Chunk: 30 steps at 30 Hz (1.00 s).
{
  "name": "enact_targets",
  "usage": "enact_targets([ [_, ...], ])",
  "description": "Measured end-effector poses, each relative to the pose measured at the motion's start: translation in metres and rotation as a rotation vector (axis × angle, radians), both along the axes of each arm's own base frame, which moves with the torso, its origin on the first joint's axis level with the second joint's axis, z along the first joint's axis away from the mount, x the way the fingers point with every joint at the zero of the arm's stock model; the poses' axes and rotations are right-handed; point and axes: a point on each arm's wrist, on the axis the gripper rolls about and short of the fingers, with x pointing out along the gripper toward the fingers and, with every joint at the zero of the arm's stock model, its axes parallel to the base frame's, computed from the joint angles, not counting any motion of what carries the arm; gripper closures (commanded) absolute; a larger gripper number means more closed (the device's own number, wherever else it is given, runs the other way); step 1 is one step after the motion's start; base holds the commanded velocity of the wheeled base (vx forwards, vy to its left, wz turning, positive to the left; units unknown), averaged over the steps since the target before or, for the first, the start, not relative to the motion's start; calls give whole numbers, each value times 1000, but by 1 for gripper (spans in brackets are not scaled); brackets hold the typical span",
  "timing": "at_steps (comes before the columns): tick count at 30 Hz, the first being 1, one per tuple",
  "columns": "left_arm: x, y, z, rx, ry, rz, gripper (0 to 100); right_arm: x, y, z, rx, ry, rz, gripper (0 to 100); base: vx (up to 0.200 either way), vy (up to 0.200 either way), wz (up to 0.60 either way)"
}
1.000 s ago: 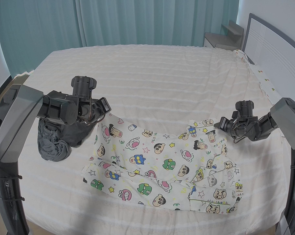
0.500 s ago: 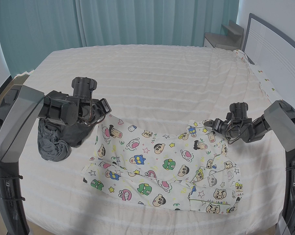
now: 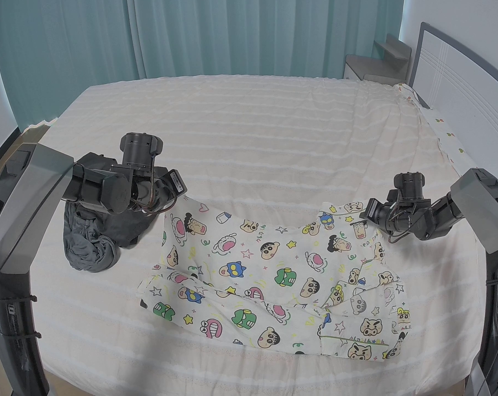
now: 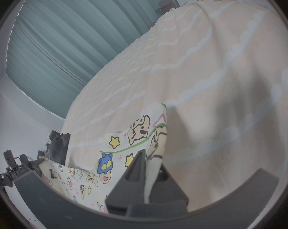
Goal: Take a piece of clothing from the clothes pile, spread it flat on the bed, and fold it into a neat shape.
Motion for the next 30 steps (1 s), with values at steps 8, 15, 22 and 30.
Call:
enact_targets([
  [8,-7,2,8,-3,-6,-5,100,-16,-10,16,43,-30,33,100,0,0,0],
  [15,-12,10,15,-5,-16,10,100,-30,-14,22,66,-29,67,100,0,0,0],
  [22,-20,17,17,-2,-8,18,100,-45,-18,25,80,-44,95,100,0,0,0],
  [30,-25,21,16,2,4,23,100,-68,-19,27,101,-57,142,100,0,0,0],
])
